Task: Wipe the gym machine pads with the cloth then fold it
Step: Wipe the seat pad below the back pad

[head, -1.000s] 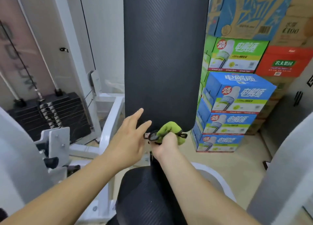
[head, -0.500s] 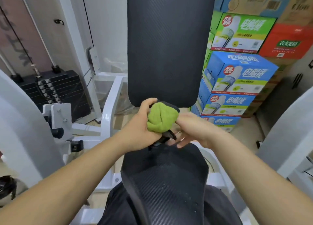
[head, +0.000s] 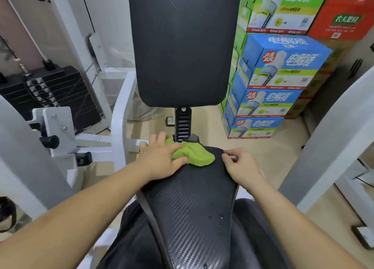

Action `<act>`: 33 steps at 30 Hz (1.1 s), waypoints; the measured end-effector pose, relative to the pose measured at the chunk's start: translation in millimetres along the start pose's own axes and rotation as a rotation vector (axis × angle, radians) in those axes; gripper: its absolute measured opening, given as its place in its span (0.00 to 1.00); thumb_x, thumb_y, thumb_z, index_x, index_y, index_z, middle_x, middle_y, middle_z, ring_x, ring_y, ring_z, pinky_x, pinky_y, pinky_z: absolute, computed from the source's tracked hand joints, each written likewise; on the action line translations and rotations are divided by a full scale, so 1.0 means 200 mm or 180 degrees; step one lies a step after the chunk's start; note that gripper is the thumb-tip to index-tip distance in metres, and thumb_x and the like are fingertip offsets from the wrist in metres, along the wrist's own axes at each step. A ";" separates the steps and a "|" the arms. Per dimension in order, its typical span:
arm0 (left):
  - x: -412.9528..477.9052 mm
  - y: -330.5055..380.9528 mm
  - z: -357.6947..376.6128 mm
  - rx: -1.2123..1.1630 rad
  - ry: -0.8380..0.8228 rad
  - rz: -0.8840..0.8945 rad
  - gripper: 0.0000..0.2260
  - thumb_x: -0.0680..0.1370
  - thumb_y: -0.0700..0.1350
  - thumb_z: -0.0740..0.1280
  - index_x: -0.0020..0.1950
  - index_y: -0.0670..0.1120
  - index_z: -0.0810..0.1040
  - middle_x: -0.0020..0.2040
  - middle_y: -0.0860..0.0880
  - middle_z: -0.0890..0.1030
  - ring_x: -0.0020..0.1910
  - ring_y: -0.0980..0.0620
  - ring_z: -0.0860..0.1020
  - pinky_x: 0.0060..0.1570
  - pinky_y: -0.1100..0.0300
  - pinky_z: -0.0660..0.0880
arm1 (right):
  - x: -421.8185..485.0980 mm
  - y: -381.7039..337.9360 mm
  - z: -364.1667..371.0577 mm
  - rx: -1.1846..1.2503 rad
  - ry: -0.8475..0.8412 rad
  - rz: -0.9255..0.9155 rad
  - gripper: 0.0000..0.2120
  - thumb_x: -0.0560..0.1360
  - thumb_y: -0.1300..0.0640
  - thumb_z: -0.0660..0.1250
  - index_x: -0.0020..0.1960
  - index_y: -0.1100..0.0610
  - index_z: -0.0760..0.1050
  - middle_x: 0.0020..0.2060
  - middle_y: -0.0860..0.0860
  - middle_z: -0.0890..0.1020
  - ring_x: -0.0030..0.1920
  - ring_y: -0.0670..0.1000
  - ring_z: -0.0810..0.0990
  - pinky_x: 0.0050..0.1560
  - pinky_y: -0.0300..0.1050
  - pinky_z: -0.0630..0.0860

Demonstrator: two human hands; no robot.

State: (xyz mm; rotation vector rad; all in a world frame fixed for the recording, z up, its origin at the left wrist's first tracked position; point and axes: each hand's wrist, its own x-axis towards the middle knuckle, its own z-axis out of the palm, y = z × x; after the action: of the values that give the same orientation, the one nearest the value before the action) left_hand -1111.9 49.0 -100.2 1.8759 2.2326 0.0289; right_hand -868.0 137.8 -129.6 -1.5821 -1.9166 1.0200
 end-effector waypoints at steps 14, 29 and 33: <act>-0.01 0.23 -0.03 -0.0265 -0.0204 0.0469 0.25 0.79 0.69 0.56 0.76 0.68 0.60 0.66 0.51 0.68 0.67 0.46 0.67 0.65 0.43 0.70 | -0.04 0.08 0.02 0.0866 0.0365 0.0136 0.11 0.84 0.56 0.63 0.53 0.50 0.85 0.53 0.46 0.83 0.57 0.49 0.80 0.62 0.47 0.74; -0.58 0.46 -0.07 -0.0831 -0.0033 0.1217 0.21 0.75 0.65 0.60 0.68 0.70 0.70 0.60 0.64 0.70 0.56 0.54 0.69 0.58 0.48 0.70 | -0.07 0.11 0.01 0.1206 0.0269 0.0616 0.11 0.83 0.53 0.61 0.53 0.56 0.81 0.51 0.53 0.84 0.51 0.53 0.79 0.52 0.48 0.74; -0.71 0.36 -0.09 -0.0980 -0.0100 0.1525 0.19 0.75 0.64 0.63 0.66 0.71 0.72 0.56 0.64 0.70 0.52 0.56 0.70 0.55 0.49 0.72 | -0.08 0.10 0.01 0.1169 0.0043 0.0517 0.13 0.76 0.45 0.71 0.49 0.56 0.82 0.41 0.48 0.85 0.42 0.50 0.81 0.45 0.48 0.76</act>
State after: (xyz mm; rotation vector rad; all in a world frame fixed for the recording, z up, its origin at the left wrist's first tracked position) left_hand -1023.7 -74.9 -49.3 2.1531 1.5968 0.3928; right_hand -852.8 122.8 -145.4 -1.5383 -1.5014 1.3362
